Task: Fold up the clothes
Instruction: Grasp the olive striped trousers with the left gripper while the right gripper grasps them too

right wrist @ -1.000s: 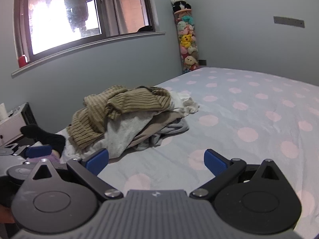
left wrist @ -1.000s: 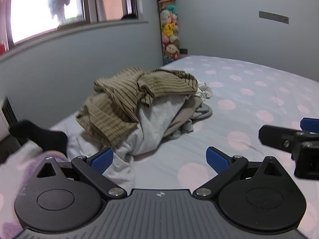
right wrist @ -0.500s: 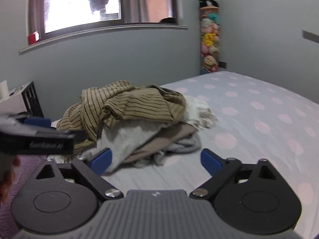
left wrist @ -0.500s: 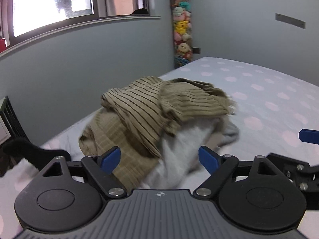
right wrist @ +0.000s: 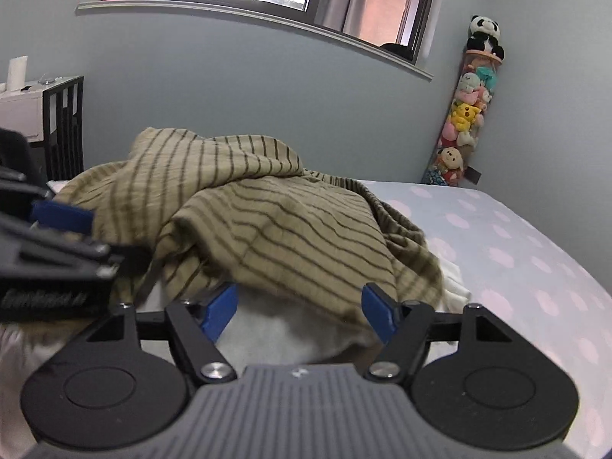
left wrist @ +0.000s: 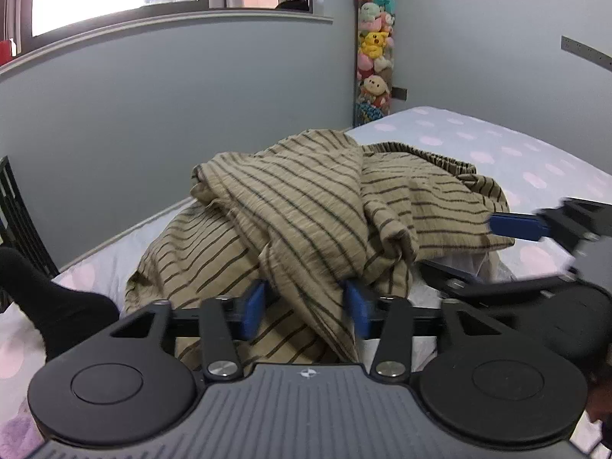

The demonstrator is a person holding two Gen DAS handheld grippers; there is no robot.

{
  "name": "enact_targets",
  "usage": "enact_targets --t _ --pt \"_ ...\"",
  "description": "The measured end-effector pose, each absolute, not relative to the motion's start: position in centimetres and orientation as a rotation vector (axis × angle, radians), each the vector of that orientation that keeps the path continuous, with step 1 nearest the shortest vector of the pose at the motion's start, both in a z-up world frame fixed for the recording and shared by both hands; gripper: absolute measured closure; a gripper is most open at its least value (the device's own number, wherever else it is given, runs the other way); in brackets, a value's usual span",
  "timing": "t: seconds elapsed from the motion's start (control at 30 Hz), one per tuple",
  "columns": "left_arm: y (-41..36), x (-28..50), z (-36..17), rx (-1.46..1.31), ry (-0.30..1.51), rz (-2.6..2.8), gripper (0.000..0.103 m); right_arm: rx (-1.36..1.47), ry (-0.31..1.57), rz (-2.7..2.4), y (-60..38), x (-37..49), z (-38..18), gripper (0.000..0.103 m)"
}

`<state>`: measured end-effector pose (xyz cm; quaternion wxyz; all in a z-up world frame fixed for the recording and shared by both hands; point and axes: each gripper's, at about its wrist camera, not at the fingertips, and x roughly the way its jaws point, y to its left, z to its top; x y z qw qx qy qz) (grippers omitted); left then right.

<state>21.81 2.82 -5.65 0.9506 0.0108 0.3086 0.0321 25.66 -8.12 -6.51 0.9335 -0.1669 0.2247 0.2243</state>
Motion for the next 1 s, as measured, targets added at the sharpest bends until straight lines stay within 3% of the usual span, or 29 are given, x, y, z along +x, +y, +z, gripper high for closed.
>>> enact_targets --t 0.03,0.07,0.1,0.17,0.53,0.8,0.93,1.0 --pt "2.6 21.9 -5.7 0.029 0.625 0.069 0.07 -0.332 0.469 0.459 -7.8 26.3 -6.5 0.035" --pt "2.3 21.8 -5.7 0.044 0.621 0.07 0.076 -0.329 0.476 0.461 -7.4 26.7 -6.4 0.056" --pt "2.0 21.7 -5.7 0.061 0.615 0.069 0.079 -0.33 0.482 0.452 -7.2 26.9 -6.2 0.085" --pt "1.3 21.2 -5.7 0.096 0.595 0.065 0.094 -0.32 0.482 0.434 -7.0 26.9 -5.5 0.101" --pt "-0.6 15.8 -3.5 0.061 0.51 0.021 0.102 -0.283 0.294 0.292 -12.4 18.7 0.1 0.103" --pt "-1.8 12.9 -3.3 0.064 0.53 -0.014 0.103 -0.256 0.379 0.27 -16.5 12.9 0.0 0.101" --pt "-1.3 12.9 -4.2 0.075 0.562 -0.023 0.099 -0.25 0.419 0.286 -16.4 12.4 -0.8 0.093" --pt "-0.5 13.1 -4.4 0.059 0.562 -0.031 0.083 -0.246 0.439 0.306 -16.1 12.5 -1.2 0.065"
